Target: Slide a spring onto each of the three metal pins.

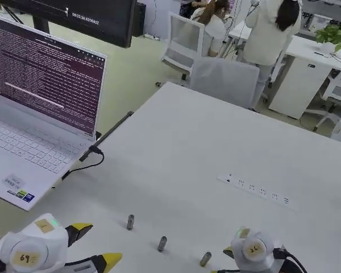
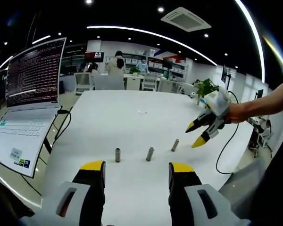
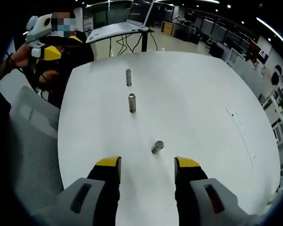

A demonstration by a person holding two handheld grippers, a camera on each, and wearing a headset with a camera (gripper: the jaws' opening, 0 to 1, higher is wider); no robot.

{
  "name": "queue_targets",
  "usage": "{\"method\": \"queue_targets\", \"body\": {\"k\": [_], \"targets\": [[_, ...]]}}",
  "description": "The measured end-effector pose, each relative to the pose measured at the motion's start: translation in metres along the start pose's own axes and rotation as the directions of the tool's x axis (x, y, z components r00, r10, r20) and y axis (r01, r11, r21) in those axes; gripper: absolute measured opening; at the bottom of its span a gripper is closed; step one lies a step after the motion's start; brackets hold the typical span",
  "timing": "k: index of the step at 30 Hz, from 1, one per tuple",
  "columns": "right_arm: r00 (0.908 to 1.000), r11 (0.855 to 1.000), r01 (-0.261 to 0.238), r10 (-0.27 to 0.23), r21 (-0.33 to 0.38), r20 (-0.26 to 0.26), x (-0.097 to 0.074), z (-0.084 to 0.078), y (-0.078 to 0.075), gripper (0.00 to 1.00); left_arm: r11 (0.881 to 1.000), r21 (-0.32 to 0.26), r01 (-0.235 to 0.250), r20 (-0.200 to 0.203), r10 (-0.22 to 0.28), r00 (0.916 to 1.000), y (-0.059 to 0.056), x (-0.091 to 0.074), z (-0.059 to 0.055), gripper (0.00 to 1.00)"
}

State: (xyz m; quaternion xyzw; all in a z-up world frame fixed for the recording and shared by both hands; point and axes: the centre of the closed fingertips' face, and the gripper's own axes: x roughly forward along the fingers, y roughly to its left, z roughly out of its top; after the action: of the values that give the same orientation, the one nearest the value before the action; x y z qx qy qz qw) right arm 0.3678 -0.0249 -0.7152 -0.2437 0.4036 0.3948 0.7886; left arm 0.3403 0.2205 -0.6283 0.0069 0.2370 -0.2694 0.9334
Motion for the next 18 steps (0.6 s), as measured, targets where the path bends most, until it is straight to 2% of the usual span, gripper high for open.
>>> {"method": "queue_targets", "body": {"k": [10,14,18], "targets": [[0.9954,0.995,0.053,-0.059,0.082,0.075,-0.037,-0.006,0.013,0.51,1.000,0.004,0.004,0.007,-0.004,1.0000,0.005,0.001,0.005,0.50],[0.9899,0.988,0.079,-0.093,0.130,0.107,-0.053,-0.007,0.014,0.53,1.000,0.010,0.007,0.011,-0.007,0.9999,0.007,0.001,0.009,0.51],[0.9774,0.975,0.099,-0.132,0.197,0.165,-0.069,-0.004,0.014,0.55,1.000,0.022,0.018,0.009,-0.018,0.9998,0.009,0.004,0.013,0.52]]}}
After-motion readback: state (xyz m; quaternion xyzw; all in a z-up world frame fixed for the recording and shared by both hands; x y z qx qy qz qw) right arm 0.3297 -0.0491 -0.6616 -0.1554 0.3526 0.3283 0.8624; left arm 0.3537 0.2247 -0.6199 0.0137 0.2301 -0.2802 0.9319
